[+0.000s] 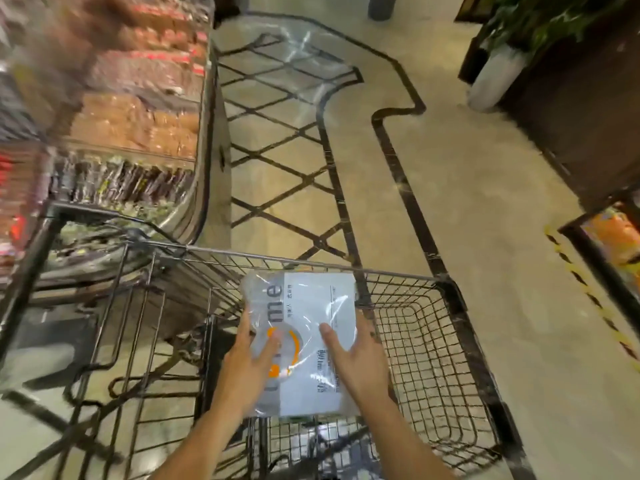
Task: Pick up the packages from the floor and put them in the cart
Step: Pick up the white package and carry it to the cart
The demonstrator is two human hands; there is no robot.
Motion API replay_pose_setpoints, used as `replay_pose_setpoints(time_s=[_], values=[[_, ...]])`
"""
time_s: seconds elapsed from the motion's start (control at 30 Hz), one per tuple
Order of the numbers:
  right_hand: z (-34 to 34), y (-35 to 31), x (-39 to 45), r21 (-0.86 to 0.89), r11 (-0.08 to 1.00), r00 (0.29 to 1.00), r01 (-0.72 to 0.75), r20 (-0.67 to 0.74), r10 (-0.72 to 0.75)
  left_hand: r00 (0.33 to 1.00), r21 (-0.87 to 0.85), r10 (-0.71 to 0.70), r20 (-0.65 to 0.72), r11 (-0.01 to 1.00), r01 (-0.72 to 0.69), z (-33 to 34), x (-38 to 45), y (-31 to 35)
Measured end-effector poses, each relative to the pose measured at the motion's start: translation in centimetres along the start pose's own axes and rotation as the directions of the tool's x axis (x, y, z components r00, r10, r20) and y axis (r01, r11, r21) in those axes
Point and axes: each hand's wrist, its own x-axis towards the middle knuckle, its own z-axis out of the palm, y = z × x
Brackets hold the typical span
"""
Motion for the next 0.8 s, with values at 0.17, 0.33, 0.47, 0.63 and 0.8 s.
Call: replay_pose_setpoints(time_s=[0.17,0.33,0.47,0.63,0.8], values=[[5.5,3.8,3.9,-0.048,0.999,0.992,-0.020,0.124,0.026,0.989,-0.018,-0.128,-0.067,0.992,0.127,2.0,3.3,-6.7],[10.6,8.4,6.9,-0.070,0.992,0.981,-0.109,0.153,0.118,0.984,-0.013,-0.179,-0.018,0.984,0.179,4.1,6.4,-10.0],[13.5,10.6,8.9,-0.052,0.982,0.970,-0.181,0.157,0.187,0.950,0.061,-0.310,-0.034,0.948,0.311,5.7,9.7,-13.7],[16.9,13.4,10.3,0.066,0.973,0.954,-0.220,0.221,0.200,0.945,0.082,-0.325,-0.045,0.941,0.328,7.1,11.6,-17.3],[19.2,15.1,11.6,0.086,0.971,0.923,-0.223,0.340,0.182,0.910,0.244,-0.401,-0.105,0.877,0.415,7.7,12.7,-18.1]])
